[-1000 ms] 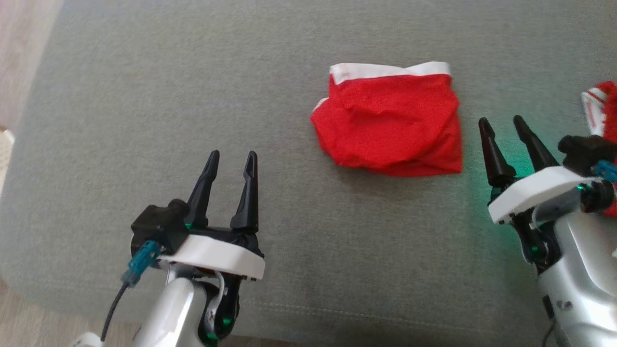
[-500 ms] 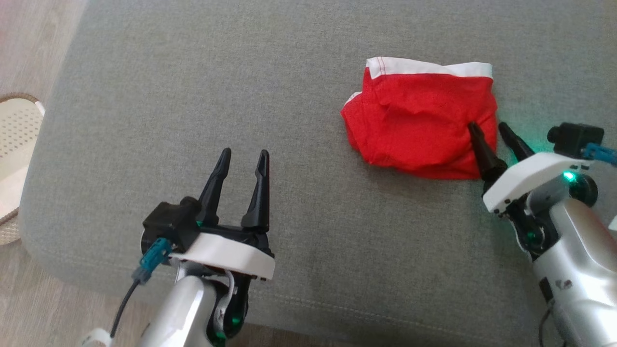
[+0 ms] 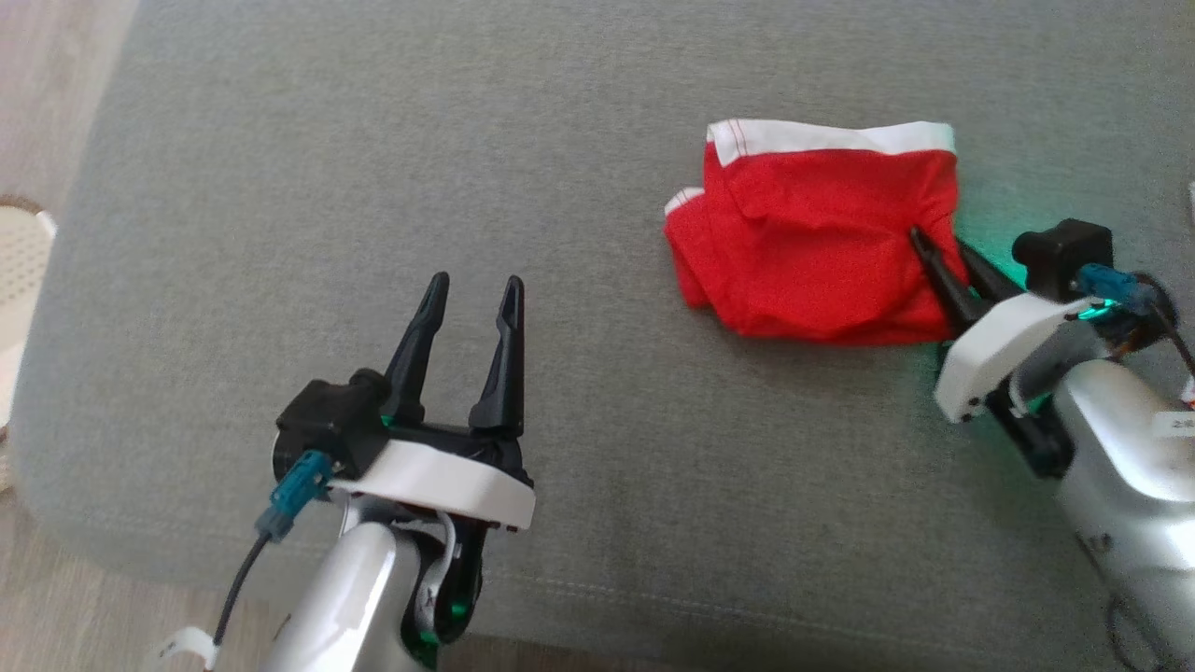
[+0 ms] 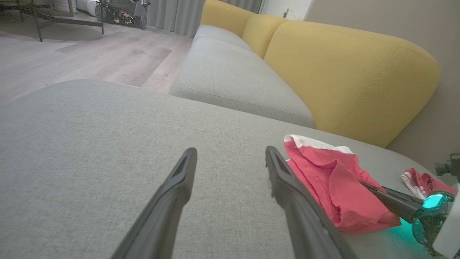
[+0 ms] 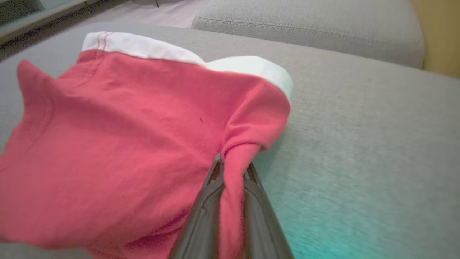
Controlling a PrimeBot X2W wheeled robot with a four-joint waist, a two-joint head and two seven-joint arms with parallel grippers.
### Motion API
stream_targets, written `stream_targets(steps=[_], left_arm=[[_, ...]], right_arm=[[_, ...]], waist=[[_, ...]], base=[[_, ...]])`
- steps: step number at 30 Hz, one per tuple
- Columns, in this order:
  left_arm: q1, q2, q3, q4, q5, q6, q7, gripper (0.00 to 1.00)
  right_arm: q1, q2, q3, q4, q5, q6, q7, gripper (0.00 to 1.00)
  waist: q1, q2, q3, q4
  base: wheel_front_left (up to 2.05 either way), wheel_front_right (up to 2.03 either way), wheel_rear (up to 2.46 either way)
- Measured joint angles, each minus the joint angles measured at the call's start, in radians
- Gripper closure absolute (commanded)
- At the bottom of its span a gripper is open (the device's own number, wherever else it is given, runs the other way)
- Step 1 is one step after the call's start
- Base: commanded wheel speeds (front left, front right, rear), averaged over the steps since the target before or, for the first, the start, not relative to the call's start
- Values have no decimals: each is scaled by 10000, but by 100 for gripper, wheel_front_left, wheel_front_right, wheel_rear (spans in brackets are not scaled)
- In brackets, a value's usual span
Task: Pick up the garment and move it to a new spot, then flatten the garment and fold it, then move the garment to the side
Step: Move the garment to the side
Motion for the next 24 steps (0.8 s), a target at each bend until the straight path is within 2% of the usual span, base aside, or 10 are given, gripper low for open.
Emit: stream_targets(steps=[6,10,18,24], left_arm=[[-45,0,190,0,33,-27,0,0],[-275,-2,182,-44,115,-104,0,0],[-833,-19,111,-15,374,-244,0,0],[-1316,-25,94,161,612,-380,-48,0]], right_arm=[[-374,-991,665,-29,-1383,0,-757,100],[-562,-1770,894,-472,-1873,0,-984,100],[-570,-3436,1083,-1707,-1858,0,-692,100],[-540,-4541,748,-2002,-1733,0,-439,100]], waist=[[0,0,-82,-553],[0,0,-81,-1038],[0,0,206,-2094],[0,0,638,-2776]], base=[[0,0,0],[0,0,0],[0,0,0],[0,0,0]])
